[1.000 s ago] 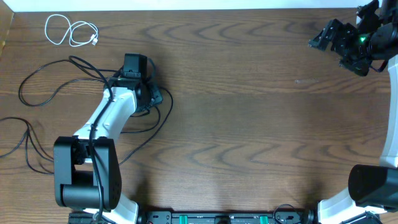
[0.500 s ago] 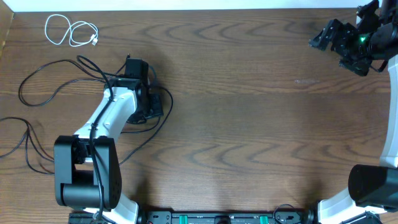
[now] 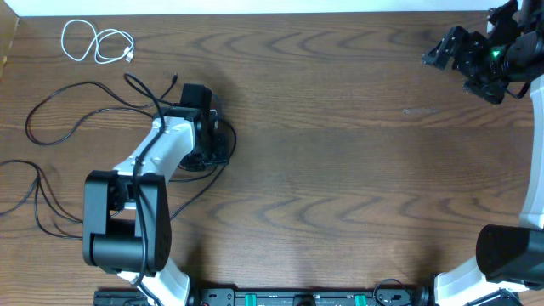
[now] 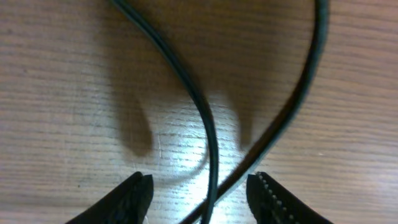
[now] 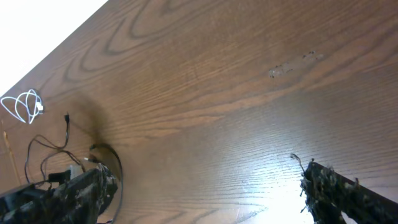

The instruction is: Untangle cables

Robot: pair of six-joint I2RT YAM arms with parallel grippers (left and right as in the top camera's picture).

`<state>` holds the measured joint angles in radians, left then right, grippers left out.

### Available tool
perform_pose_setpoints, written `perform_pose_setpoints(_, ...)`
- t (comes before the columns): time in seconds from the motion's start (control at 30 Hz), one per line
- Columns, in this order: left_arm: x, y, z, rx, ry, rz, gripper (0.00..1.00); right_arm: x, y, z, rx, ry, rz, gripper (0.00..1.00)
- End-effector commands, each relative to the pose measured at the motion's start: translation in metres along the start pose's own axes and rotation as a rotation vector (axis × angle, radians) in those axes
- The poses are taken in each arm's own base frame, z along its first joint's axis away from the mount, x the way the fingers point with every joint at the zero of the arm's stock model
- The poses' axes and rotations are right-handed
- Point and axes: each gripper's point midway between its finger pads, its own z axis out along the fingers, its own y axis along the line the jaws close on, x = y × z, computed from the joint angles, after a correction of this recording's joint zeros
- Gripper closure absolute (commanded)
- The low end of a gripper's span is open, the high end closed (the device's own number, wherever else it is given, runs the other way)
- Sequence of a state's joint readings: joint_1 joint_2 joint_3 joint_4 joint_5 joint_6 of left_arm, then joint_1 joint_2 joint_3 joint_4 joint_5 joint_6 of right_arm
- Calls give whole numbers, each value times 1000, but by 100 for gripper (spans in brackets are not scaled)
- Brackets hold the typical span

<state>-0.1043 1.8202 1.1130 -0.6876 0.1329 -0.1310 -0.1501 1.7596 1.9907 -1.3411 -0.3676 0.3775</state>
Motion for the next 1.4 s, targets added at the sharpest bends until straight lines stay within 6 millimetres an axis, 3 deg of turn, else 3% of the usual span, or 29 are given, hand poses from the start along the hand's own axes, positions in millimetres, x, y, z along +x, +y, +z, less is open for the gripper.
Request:
perform_pose_setpoints(0.0,8,1,10,-1,38,12,49,0,8,-7,-17,-18,-28,1)
perform_pose_setpoints(0.1,9,2,13,-3,48,11,54,0,8,-7,-17,-19,-29,1)
perform_pose_setpoints(0.3,8,1,13,2,41,12,92,0,8,-7,-17,-19,-29,1)
perform_pose_setpoints(0.5,7,-2,12,20,39,12,93,0,8,-7,-17,-19,-29,1)
perform_pose_setpoints(0.7,7,-24,1,144,29,15,92,0,8,-7,-16,-18,-28,1)
perform_pose_setpoints(0.93,-6,-27,-20,157,-55,24,92,0,8,-7,-17,-18,-28,1)
perform_pose_setpoints(1.2,-2,-28,-22,167,-45,20,93,0,7,-7,-15,-15,-27,1)
perform_pose_setpoints(1.37,9,-57,-29,340,-7,133,93,0,7,-7,-15,-15,-27,1)
